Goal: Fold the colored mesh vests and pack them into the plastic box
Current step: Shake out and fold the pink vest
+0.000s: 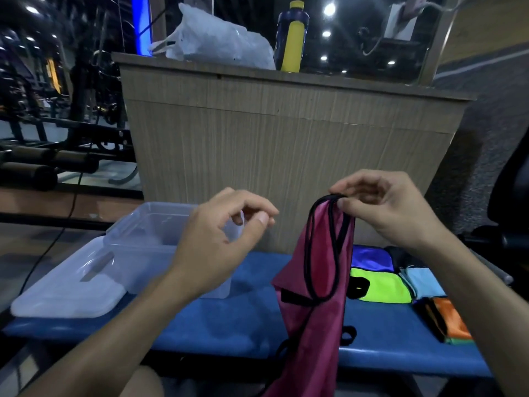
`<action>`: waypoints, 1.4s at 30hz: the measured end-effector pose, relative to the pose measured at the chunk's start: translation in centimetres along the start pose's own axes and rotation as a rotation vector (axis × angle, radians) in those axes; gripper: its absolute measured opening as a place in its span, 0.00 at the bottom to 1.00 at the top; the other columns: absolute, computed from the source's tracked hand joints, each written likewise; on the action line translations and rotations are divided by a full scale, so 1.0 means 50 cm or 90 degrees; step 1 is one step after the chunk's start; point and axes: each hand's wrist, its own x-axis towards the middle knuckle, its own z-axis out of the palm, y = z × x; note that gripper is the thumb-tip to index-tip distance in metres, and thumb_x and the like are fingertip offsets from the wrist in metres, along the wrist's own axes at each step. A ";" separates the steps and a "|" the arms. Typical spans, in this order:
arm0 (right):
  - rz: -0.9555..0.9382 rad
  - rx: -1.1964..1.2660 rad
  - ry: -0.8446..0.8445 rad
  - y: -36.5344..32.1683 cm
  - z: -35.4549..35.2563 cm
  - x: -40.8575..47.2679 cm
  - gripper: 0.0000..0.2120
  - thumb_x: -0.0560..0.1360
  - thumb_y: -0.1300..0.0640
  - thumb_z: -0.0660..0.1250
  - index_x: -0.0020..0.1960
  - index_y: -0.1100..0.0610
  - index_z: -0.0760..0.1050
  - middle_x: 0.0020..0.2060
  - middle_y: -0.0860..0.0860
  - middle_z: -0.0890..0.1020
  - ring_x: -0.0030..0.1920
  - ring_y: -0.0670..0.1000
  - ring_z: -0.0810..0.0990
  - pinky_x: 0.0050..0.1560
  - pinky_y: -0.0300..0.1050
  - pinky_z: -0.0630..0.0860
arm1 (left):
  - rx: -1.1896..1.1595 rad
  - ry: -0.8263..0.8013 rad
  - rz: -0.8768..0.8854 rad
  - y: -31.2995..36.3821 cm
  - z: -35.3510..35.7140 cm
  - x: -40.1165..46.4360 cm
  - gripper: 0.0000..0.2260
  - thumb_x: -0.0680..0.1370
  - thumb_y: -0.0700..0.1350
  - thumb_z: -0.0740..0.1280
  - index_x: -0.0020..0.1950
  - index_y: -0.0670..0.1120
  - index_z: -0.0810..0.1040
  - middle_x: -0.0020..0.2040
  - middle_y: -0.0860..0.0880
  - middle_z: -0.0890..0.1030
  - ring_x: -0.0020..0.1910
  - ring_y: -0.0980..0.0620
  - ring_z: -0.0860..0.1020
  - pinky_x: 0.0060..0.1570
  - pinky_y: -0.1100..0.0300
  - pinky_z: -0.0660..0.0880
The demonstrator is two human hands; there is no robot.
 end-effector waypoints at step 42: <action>0.116 0.070 0.150 0.042 -0.030 -0.010 0.18 0.78 0.72 0.54 0.52 0.56 0.79 0.39 0.47 0.82 0.38 0.44 0.77 0.39 0.34 0.72 | 0.474 -0.328 0.107 0.099 -0.005 0.207 0.14 0.83 0.59 0.58 0.56 0.55 0.81 0.47 0.55 0.83 0.47 0.49 0.80 0.41 0.54 0.71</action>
